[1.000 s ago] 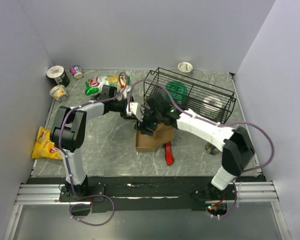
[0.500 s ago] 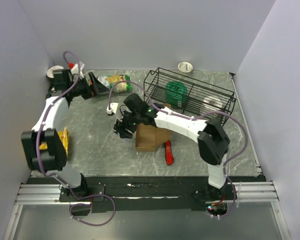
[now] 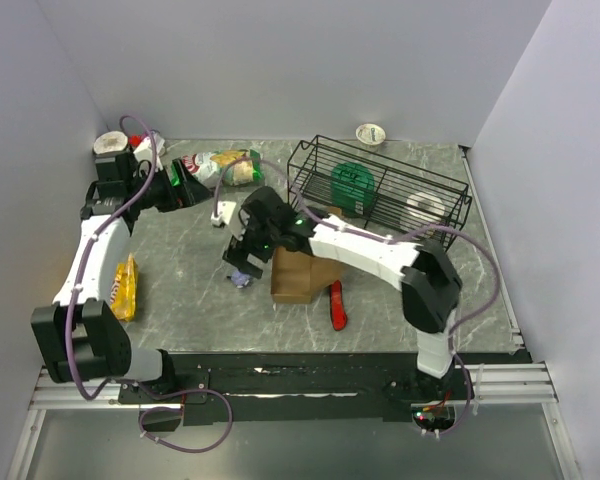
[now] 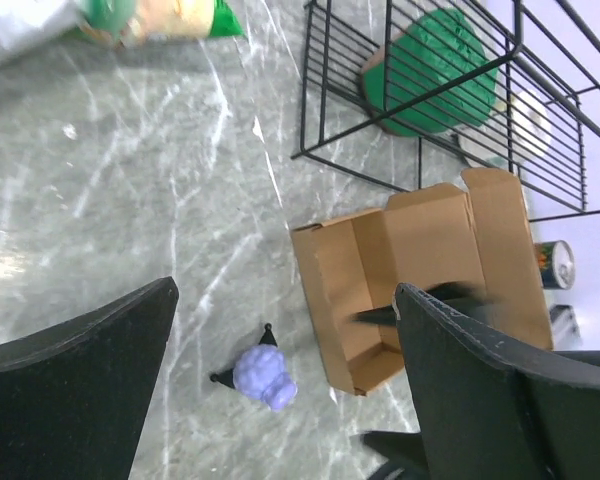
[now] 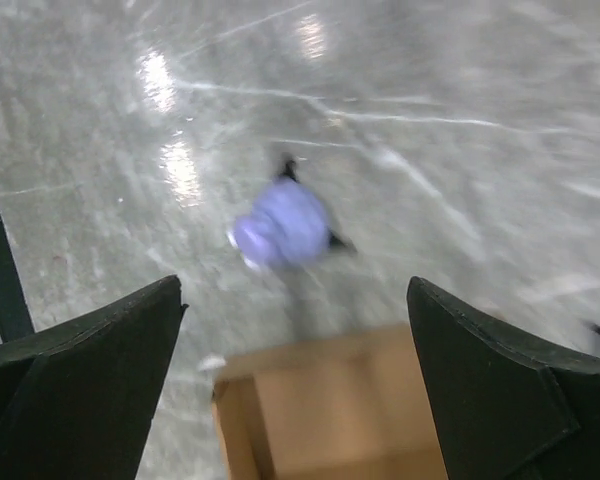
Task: Unpack the express box
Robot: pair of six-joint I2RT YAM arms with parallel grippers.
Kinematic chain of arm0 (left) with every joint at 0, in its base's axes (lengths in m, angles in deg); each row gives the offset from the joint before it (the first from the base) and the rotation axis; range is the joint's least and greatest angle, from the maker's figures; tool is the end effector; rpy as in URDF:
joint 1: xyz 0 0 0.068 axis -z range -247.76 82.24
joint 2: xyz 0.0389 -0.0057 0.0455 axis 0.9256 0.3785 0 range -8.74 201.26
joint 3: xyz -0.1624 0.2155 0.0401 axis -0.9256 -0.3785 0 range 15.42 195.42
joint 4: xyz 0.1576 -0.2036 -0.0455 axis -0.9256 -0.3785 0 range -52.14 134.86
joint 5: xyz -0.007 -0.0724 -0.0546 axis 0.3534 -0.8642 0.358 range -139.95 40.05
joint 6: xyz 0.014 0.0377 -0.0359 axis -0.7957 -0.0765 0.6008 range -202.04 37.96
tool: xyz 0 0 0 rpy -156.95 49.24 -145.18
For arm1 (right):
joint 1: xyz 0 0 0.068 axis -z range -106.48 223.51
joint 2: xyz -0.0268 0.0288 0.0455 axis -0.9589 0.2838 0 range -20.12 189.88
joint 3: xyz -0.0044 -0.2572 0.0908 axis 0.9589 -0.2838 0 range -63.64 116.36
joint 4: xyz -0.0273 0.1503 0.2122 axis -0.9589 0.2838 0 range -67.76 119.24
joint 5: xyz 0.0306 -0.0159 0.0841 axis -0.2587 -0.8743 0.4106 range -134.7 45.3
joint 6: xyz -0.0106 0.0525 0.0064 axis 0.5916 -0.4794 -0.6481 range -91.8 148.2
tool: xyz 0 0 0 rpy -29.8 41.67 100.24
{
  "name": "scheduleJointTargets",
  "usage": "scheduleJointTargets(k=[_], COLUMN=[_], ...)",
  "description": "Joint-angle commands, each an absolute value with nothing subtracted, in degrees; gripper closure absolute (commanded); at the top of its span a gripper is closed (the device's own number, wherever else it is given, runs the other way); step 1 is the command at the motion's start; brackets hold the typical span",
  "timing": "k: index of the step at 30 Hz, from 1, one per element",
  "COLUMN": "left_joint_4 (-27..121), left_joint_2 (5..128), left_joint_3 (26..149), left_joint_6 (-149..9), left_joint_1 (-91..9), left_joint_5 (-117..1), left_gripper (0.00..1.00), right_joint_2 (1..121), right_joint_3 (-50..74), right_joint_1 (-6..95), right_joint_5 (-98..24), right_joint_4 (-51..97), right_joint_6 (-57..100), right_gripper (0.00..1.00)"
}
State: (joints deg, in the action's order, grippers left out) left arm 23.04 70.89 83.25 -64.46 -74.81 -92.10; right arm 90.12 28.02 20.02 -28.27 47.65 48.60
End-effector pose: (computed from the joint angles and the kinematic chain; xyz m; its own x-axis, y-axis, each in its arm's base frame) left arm 0.3088 0.0141 0.3263 -0.6638 -0.3078 -0.6816 0.2759 0.7463 -0.6058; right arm 0.2538 0.3601 0.2649 -0.0763 -0.6651 -0.7428 -0.9801 0.1869 -0.0667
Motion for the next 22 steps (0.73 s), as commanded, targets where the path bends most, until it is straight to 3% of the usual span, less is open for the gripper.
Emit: scheduleJointTargets(k=[1,5,8,11,15,19,22], left_joint_4=[22.7,25.2,26.4,24.4,19.5,22.2,26.0], left_joint_2=[64.9,64.6,66.7,70.7,76.6,75.5,73.4], left_joint_3=[87.2,88.5,92.5,100.8,112.3,109.2,105.3], left_joint_6=[-68.5,-66.9,-65.8,-68.2,-72.3,-75.8,-81.1], left_joint_1=[-74.9,-74.1,-70.5,-65.0,-62.7,-62.6,-62.6], left_joint_5=[-88.6,-86.2,-80.1,-72.0,-62.2,-53.7,-55.2], left_gripper=[0.04,0.04,0.04,0.04,0.04,0.04,0.04], right_joint_2=[77.9,77.3,74.0,67.6,65.1,60.7,55.5], right_joint_3=[36.7,46.0,46.4,41.8,48.2,44.0,35.3], right_joint_1=[20.1,20.6,24.5,32.4,43.8,50.4,53.1], right_joint_5=[-41.1,-61.0,-66.9,-65.4,-62.0,-59.9,-58.2], right_joint_4=[52.8,64.8,69.3,67.7,67.3,61.8,55.9], right_joint_6=[47.2,44.0,41.0,39.4,40.6,43.1,42.9], right_gripper=[0.00,0.00,0.00,0.00,0.00,0.00,0.00])
